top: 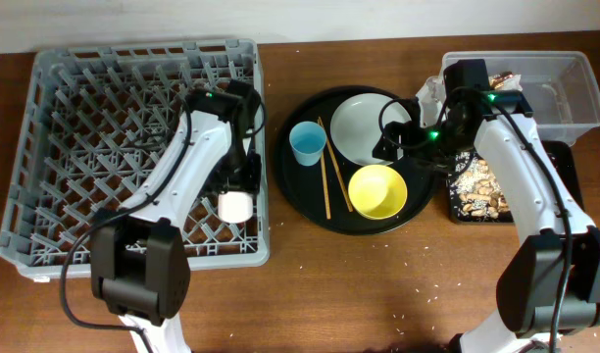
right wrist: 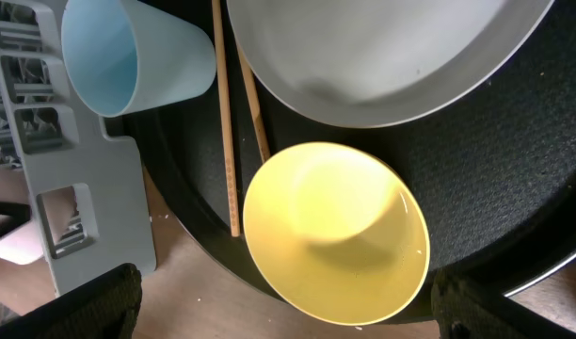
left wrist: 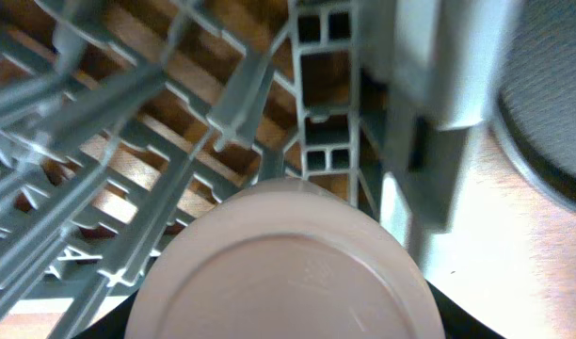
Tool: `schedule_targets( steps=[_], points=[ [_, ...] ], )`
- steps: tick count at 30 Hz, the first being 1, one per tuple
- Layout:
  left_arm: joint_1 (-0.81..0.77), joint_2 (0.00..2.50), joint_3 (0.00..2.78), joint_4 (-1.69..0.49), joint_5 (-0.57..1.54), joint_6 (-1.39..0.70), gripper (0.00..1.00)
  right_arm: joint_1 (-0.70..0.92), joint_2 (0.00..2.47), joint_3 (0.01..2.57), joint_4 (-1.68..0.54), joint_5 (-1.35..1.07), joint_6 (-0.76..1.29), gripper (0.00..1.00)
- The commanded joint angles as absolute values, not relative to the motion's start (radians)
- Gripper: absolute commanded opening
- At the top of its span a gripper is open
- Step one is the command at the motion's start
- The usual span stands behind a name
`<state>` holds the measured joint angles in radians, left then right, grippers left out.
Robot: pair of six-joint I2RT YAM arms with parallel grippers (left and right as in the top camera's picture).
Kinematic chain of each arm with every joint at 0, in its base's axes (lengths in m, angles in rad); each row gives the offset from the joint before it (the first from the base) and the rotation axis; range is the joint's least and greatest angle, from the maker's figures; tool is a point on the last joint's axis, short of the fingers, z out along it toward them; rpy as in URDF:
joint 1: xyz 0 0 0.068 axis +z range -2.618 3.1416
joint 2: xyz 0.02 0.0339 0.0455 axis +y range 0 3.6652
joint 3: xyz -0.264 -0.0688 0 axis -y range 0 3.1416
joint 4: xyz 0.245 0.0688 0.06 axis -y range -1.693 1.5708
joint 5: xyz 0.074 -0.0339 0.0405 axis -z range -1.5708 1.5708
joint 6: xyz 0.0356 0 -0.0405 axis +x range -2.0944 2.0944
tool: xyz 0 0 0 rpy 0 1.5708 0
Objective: Sort waste into correct bins and load items into the dishwasher rack
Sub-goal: 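Place the pink cup upside down in the rack with left gripper, then grasp the blue cup with the right gripper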
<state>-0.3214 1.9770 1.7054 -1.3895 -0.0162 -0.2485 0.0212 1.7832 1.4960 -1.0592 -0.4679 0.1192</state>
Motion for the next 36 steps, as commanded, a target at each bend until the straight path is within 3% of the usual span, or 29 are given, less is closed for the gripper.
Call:
schedule_targets(
  steps=[1,10,21,29,34,36],
  points=[
    [-0.324,1.979,1.816,-1.43,-0.04,-0.258,0.36,0.026,1.764,1.511,-1.059,-0.459,0.108,0.99],
    [-0.33,1.98,1.781,-1.413,-0.131,-0.303,0.38,0.026,1.764,1.511,-1.059,-0.459,0.108,0.99],
    [-0.334,1.98,1.755,-1.381,-0.12,-0.303,0.75,0.026,1.764,1.511,-1.059,-0.459,0.107,0.99],
    [-0.332,1.98,1.771,-1.393,-0.101,-0.302,0.75,0.027,1.764,1.511,-1.051,-0.459,0.107,0.99],
    [-0.331,1.98,1.975,-1.43,-0.046,-0.298,0.76,0.032,1.764,1.511,-0.991,-0.516,0.109,0.97],
    [-0.334,1.98,2.051,-1.297,0.066,-0.298,0.76,0.041,1.764,1.511,-0.968,-0.514,0.109,0.98]
  ],
)
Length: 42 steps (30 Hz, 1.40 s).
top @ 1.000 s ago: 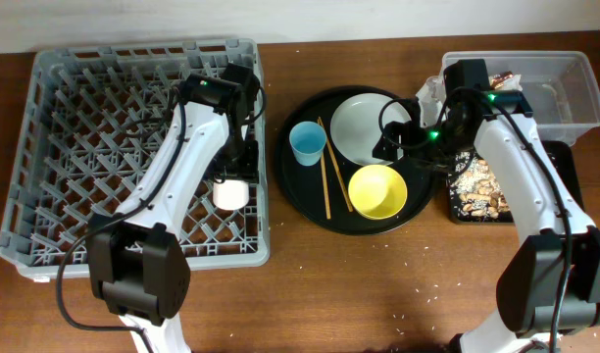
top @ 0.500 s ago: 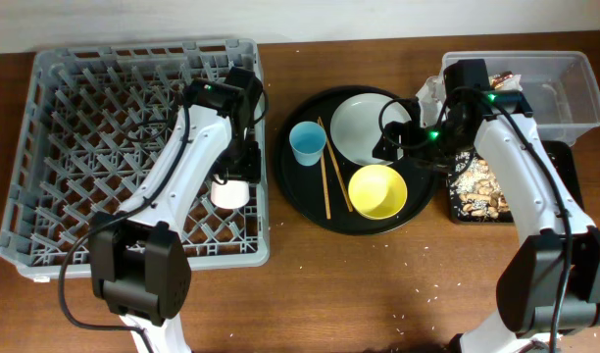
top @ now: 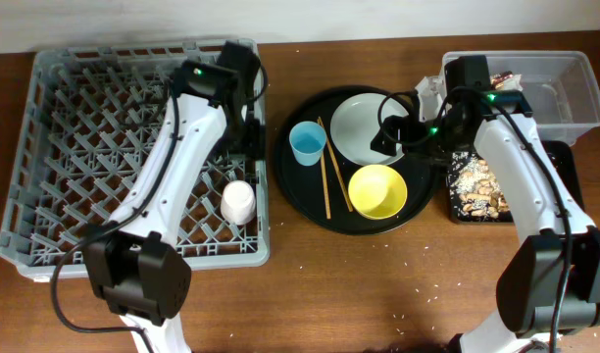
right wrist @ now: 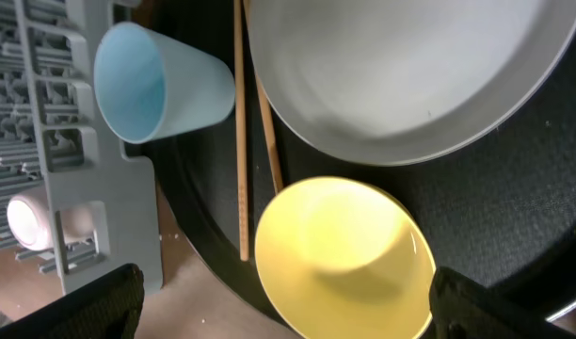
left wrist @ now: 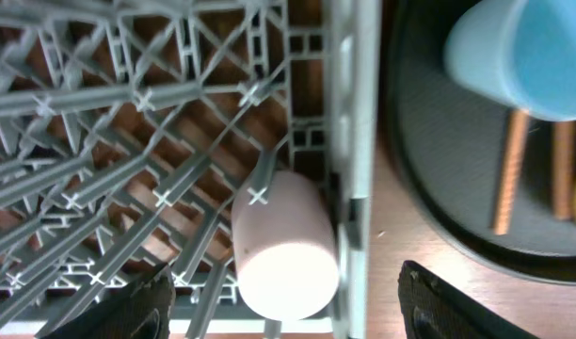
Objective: Sort waste into correct bins and load items into the dishwasher rack
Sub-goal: 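Grasp the blue cup with the right gripper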
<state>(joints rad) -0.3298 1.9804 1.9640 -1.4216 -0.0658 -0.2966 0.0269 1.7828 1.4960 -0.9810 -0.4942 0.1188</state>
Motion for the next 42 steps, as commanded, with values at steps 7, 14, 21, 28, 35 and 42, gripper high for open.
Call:
schedule_targets(
  steps=[7,14,21,28,35,42],
  points=[
    [-0.404,2.128,2.048,-0.979,0.09,-0.311,0.76,0.039,1.764,1.511,-1.007,-0.466,0.108,0.98],
    [-0.413,2.259,2.048,-0.966,0.091,-0.344,0.58,0.039,1.764,1.511,-1.016,-0.455,0.108,0.98],
    [-0.431,2.312,2.048,-0.975,0.089,-0.344,0.27,0.039,1.764,1.511,-1.016,-0.455,0.108,0.98],
    [-0.434,2.33,2.048,-0.988,0.083,-0.344,0.26,0.039,1.764,1.511,-1.016,-0.439,0.108,0.99],
    [-0.402,2.321,2.153,-1.129,0.083,-0.344,0.26,0.079,1.764,1.511,-0.893,-0.462,0.191,0.97],
    [-0.302,2.315,2.56,-1.495,0.083,-0.317,0.53,0.296,1.84,1.511,-0.631,-0.18,0.452,0.88]
  ],
)
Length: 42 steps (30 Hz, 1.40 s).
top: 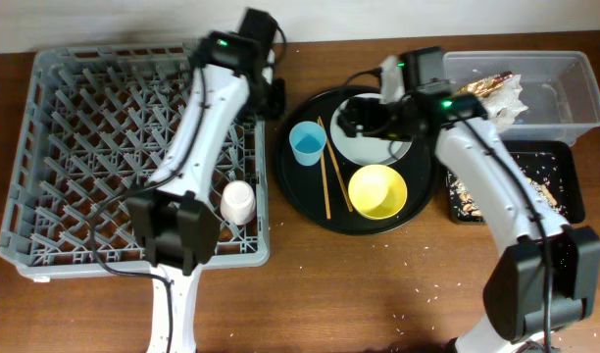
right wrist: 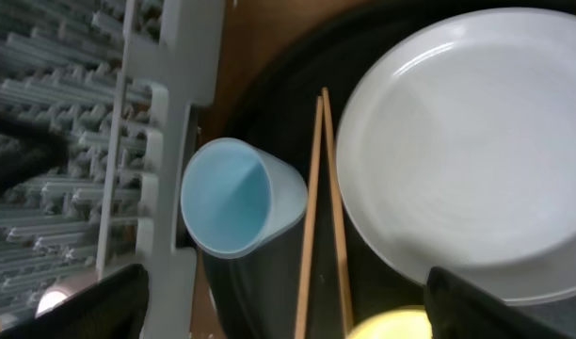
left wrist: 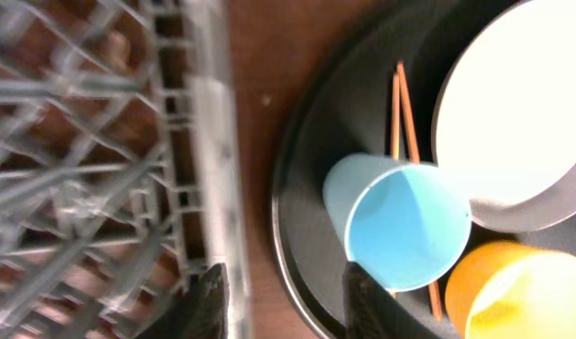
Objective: Sort waste into correct bins and load items into the dishwasher rack
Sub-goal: 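Grasp the blue cup with the right gripper, then hand the blue cup from right gripper to left gripper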
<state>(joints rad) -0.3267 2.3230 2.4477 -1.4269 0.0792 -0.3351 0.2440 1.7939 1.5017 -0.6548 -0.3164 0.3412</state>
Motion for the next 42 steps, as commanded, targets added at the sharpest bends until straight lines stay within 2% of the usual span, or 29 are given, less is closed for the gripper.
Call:
schedule_targets(
  steps=[1,6,7,8,12,14,15,17,18,21,23,24,26,27,28,29,31,35,37,40,42],
  points=[
    [-0.287,2.315,2.6,-1.526,0.083,-0.317,0.54,0.314,1.86,1.511,-0.619,-0.167,0.463,0.83],
    [-0.231,2.315,2.635,-1.557,0.083,-0.316,0.54,0.363,1.956,1.511,-0.566,-0.171,0.497,0.68],
    [-0.222,2.315,2.635,-1.555,0.082,-0.316,0.54,0.375,1.984,1.511,-0.555,-0.171,0.509,0.59],
    [-0.216,2.315,2.635,-1.554,0.082,-0.316,0.54,0.381,2.0,1.511,-0.549,-0.17,0.514,0.56],
    [-0.213,2.315,2.635,-1.555,0.082,-0.298,0.54,0.392,2.049,1.511,-0.503,-0.179,0.515,0.5],
    [-0.213,2.317,2.635,-1.554,0.082,-0.298,0.54,0.393,2.053,1.511,-0.492,-0.178,0.514,0.33],
    [-0.213,2.317,2.635,-1.555,0.082,-0.298,0.54,0.392,2.053,1.511,-0.494,-0.179,0.514,0.18],
    [-0.213,2.317,2.635,-1.557,0.083,-0.298,0.55,0.39,2.049,1.511,-0.507,-0.179,0.514,0.06],
    [-0.213,2.317,2.635,-1.558,0.083,-0.298,0.55,0.385,2.04,1.511,-0.519,-0.184,0.514,0.04],
    [-0.213,2.317,2.635,-1.562,0.095,-0.298,0.55,0.344,1.951,1.518,-0.565,-0.266,0.496,0.04],
    [-0.206,2.317,2.635,-1.585,0.222,-0.242,0.54,0.289,1.865,1.519,-0.627,-0.382,0.449,0.04],
    [-0.19,2.317,2.635,-1.609,0.369,-0.162,0.55,0.239,1.802,1.519,-0.669,-0.482,0.423,0.04],
    [-0.148,2.317,2.635,-1.652,0.596,-0.046,0.65,0.167,1.712,1.518,-0.696,-0.66,0.376,0.04],
    [-0.12,2.317,2.635,-1.678,0.713,0.014,0.76,0.14,1.675,1.518,-0.71,-0.727,0.366,0.04],
    [-0.095,2.317,2.634,-1.688,0.825,0.07,0.8,0.122,1.645,1.518,-0.735,-0.783,0.339,0.04],
    [-0.07,2.317,2.632,-1.688,0.937,0.103,0.92,0.116,1.626,1.518,-0.759,-0.817,0.324,0.04],
    [-0.031,2.317,2.632,-1.688,1.181,0.184,0.99,0.119,1.616,1.516,-0.765,-0.886,0.303,0.04],
    [-0.033,2.317,2.632,-1.688,1.385,0.206,0.99,0.168,1.617,1.501,-0.585,-0.988,0.297,0.04],
    [-0.05,2.317,2.632,-1.688,1.559,0.204,0.99,0.198,1.618,1.501,-0.476,-0.988,0.355,0.04],
    [-0.082,2.317,2.632,-1.688,1.574,0.15,0.99,0.222,1.618,1.501,-0.282,-1.029,0.44,0.04],
    [-0.104,2.317,2.632,-1.688,1.575,0.143,0.97,0.223,1.618,1.501,-0.233,-1.029,0.455,0.04]
  ],
)
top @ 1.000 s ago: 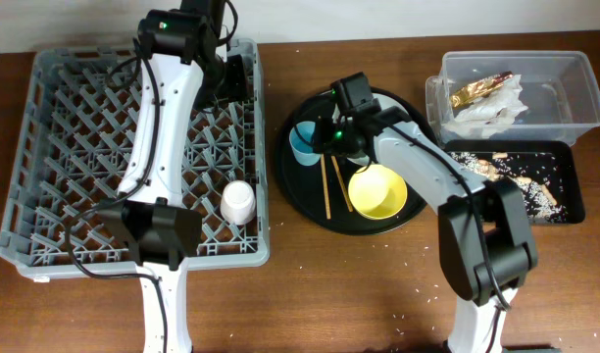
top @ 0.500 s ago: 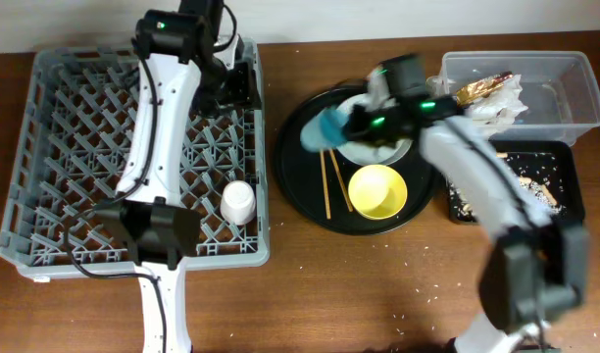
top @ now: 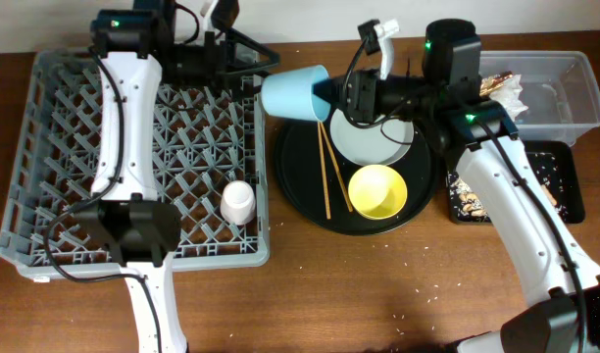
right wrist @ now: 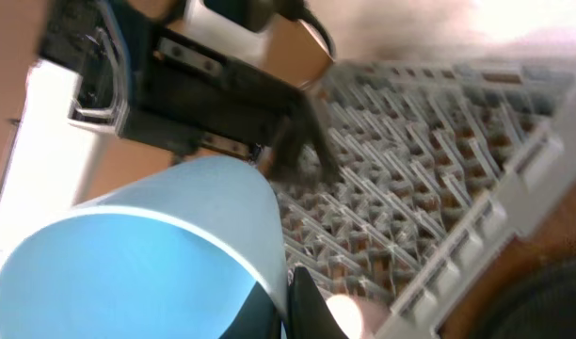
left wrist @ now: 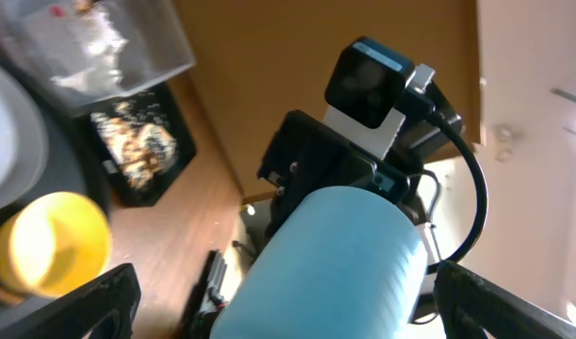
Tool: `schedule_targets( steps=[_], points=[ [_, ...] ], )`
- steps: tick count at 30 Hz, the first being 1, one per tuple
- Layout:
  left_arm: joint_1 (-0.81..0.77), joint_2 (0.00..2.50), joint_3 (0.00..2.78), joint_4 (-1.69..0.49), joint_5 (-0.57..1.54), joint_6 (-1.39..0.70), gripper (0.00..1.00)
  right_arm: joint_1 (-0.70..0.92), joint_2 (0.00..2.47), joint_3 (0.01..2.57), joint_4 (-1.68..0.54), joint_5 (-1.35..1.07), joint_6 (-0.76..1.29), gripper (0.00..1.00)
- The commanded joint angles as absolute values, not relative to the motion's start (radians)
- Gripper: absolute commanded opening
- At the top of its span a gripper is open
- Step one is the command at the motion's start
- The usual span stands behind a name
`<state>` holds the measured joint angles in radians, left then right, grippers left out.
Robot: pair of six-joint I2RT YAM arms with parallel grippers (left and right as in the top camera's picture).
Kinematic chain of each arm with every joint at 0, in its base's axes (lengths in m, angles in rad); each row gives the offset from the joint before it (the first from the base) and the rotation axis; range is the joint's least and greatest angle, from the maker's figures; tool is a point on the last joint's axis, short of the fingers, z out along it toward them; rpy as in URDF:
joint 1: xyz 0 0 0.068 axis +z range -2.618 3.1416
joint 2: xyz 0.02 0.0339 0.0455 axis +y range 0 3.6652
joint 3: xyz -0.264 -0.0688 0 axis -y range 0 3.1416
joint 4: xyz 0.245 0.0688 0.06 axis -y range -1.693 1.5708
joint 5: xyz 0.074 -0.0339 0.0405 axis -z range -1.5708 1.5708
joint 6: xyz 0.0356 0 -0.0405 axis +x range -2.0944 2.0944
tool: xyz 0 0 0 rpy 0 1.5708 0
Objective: Sort waste into correct bins and load items into the dishwasher rack
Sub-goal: 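Hand the blue cup from right gripper to left gripper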
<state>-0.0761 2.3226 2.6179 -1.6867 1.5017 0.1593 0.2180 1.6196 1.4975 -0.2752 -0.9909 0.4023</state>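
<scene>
A light blue cup point(top: 292, 93) hangs tipped on its side above the gap between the grey dishwasher rack point(top: 45, 147) and the black round tray point(top: 300, 186). My right gripper point(top: 327, 95) is shut on the cup's rim; in the right wrist view the gripper point(right wrist: 290, 303) pinches the wall of the blue cup point(right wrist: 147, 254). My left gripper point(top: 249, 61) hovers open at the rack's back right corner, facing the cup. In the left wrist view the blue cup point(left wrist: 326, 264) lies between the wide-apart fingers of the gripper point(left wrist: 279, 306).
On the tray lie a white plate point(top: 378, 137), a yellow bowl point(top: 378, 191) and chopsticks point(top: 325, 172). A pale cup point(top: 237, 202) lies in the rack's front right. At the right stand a clear bin point(top: 565, 93) and a black tray of food scraps point(top: 550, 186).
The blue cup stood on the tray with both grippers near it. Now my right gripper is shut on its rim and holds it up, tipped toward the rack. My left gripper has risen beside it.
My left gripper was close over the pale cup in the rack while the right hovered over the yellow bowl. Then the left was clear of the pale cup, left lying there. Both grippers came over the blue cup, which the right now holds aloft.
</scene>
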Motion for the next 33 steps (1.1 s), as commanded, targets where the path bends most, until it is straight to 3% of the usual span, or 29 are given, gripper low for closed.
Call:
schedule_targets(
  steps=[1,4,9,10,11,14,16,17,22,26,27,30,33],
  points=[
    [-0.117,2.317,2.632,-1.688,1.574,0.143,0.95,0.223,1.618,1.501,-0.212,-1.029,0.466,0.04],
    [-0.14,2.317,2.632,-1.688,1.575,0.143,0.84,0.223,1.634,1.501,-0.155,-1.02,0.482,0.04],
    [-0.144,2.317,2.632,-1.688,1.575,0.124,0.79,0.223,1.705,1.501,-0.063,-0.983,0.524,0.04],
    [-0.144,2.317,2.632,-1.688,1.575,0.124,0.84,0.223,1.723,1.501,-0.017,-0.979,0.556,0.04],
    [-0.144,2.317,2.632,-1.688,1.575,0.124,0.94,0.223,1.729,1.501,0.014,-0.979,0.577,0.04],
    [-0.144,2.317,2.632,-1.688,1.575,0.121,0.99,0.222,1.74,1.501,0.064,-0.981,0.597,0.04],
    [-0.144,2.317,2.632,-1.688,1.575,0.121,0.93,0.223,1.74,1.501,0.059,-0.987,0.596,0.04],
    [-0.144,2.317,2.632,-1.688,1.575,0.121,0.83,0.223,1.74,1.501,0.043,-0.987,0.595,0.04],
    [-0.143,2.317,2.632,-1.688,1.575,0.121,0.68,0.223,1.74,1.501,-0.031,-1.027,0.573,0.04],
    [-0.143,2.317,2.632,-1.688,1.574,0.121,0.69,0.223,1.74,1.501,-0.03,-1.069,0.574,0.04],
    [-0.143,2.317,2.632,-1.688,1.575,0.121,0.8,0.223,1.74,1.501,-0.029,-1.086,0.574,0.04],
    [-0.136,2.317,2.632,-1.688,1.574,0.121,0.92,0.223,1.74,1.501,-0.014,-1.128,0.574,0.04],
    [-0.121,2.317,2.632,-1.688,1.575,0.12,0.89,0.223,1.74,1.502,0.009,-1.144,0.574,0.04]
  ],
)
